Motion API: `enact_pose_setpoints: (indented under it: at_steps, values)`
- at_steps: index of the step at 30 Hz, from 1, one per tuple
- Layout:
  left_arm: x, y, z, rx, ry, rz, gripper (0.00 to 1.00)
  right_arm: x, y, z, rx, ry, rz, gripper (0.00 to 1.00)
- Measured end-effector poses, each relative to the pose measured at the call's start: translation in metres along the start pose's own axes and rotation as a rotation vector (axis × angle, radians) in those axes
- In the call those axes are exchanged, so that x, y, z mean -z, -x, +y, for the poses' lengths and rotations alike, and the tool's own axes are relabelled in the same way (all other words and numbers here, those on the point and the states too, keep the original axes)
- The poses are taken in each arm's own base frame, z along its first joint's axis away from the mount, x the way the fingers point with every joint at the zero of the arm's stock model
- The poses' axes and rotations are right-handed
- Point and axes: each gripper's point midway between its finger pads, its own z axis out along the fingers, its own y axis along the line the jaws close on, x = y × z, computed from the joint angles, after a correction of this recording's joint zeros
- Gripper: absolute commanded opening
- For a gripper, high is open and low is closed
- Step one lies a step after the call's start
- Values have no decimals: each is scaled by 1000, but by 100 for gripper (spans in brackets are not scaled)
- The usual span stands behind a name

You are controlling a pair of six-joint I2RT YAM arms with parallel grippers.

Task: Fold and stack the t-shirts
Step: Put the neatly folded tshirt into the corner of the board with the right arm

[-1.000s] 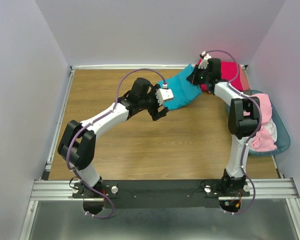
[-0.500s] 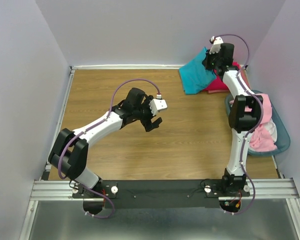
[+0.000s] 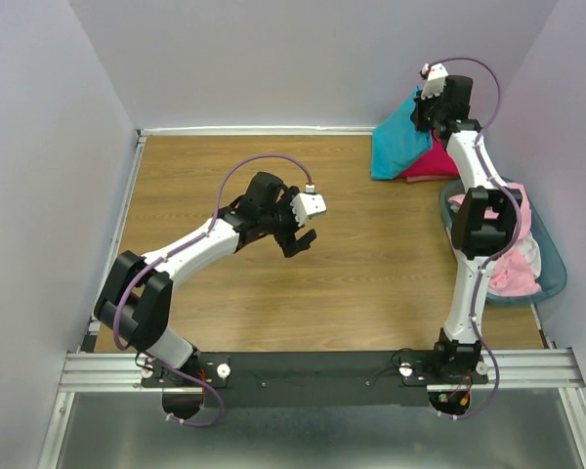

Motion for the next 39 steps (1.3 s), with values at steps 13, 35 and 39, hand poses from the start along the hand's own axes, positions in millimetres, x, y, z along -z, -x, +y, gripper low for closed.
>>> enact_pose_setpoints:
  at_steps: [13, 35, 39]
  values:
    - [0, 1, 0, 2, 1, -3, 97, 18, 1, -36, -1, -40, 21, 1]
    - [-2, -1, 0, 6, -3, 5, 97, 21, 4, -73, 56, -64, -2, 1]
    - [-4, -5, 0, 12, -8, 14, 97, 15, -6, -73, 70, -51, 13, 1]
